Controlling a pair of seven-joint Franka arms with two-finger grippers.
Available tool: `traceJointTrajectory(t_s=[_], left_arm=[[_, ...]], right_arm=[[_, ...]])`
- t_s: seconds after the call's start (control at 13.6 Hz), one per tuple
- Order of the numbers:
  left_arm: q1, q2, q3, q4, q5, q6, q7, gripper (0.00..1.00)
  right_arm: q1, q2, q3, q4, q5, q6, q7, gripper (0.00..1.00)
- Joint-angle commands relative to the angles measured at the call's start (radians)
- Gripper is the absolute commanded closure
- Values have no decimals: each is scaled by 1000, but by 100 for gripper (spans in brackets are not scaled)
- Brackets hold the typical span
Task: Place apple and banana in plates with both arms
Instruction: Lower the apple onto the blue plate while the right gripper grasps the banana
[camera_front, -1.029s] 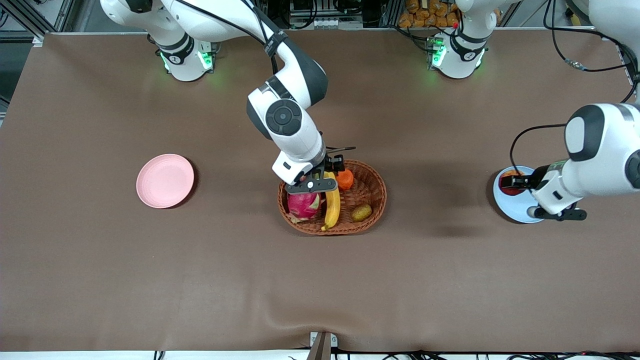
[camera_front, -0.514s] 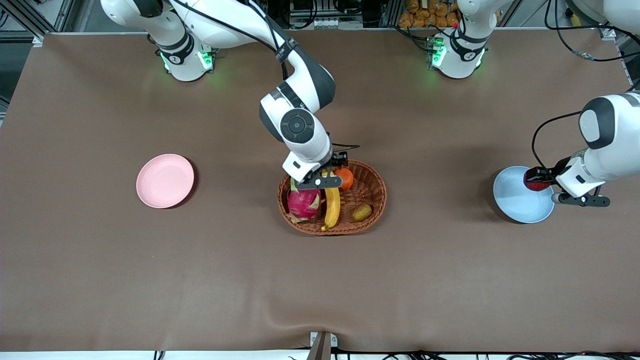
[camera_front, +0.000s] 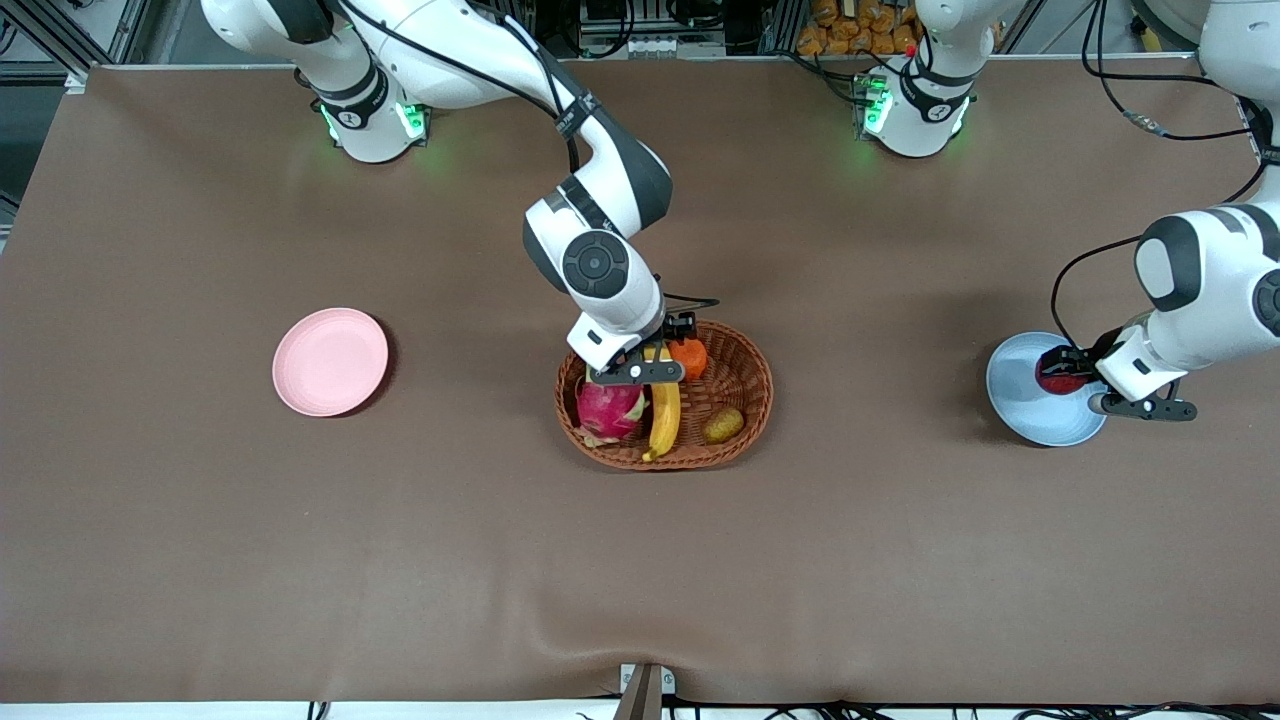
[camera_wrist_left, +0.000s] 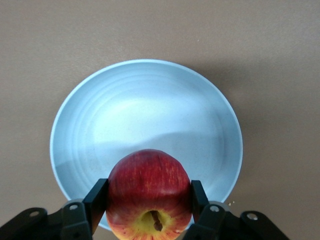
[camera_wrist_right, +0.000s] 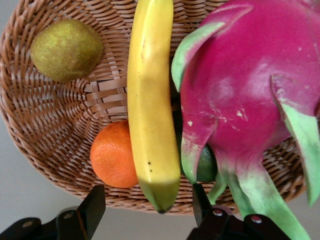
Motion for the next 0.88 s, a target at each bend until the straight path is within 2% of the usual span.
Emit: traceJointTrajectory(t_s=[0.0, 0.22, 0.37, 0.51, 0.59, 0.66, 0.81], left_arm=[[18, 13, -12, 0, 25, 19, 8, 81], [20, 39, -9, 6, 33, 37, 8, 79], [20, 45, -6, 4, 33, 60, 10, 77], [27, 59, -6, 7, 34, 62, 8, 70], [27, 62, -6, 6, 34, 65, 8, 64], [27, 67, -6, 7, 34, 75, 8, 54], [26, 71, -6, 18, 34, 75, 8, 9]], right_arm=[[9, 18, -8, 7, 39, 33, 12, 21], [3, 25, -8, 8, 40, 37, 13, 22], [3, 30, -8, 8, 62, 37, 12, 29], [7, 36, -8, 8, 62, 48, 12, 35], [7, 38, -8, 8, 63, 62, 12, 37], [9, 41, -8, 8, 63, 70, 12, 46], [7, 45, -8, 8, 63, 70, 12, 58]])
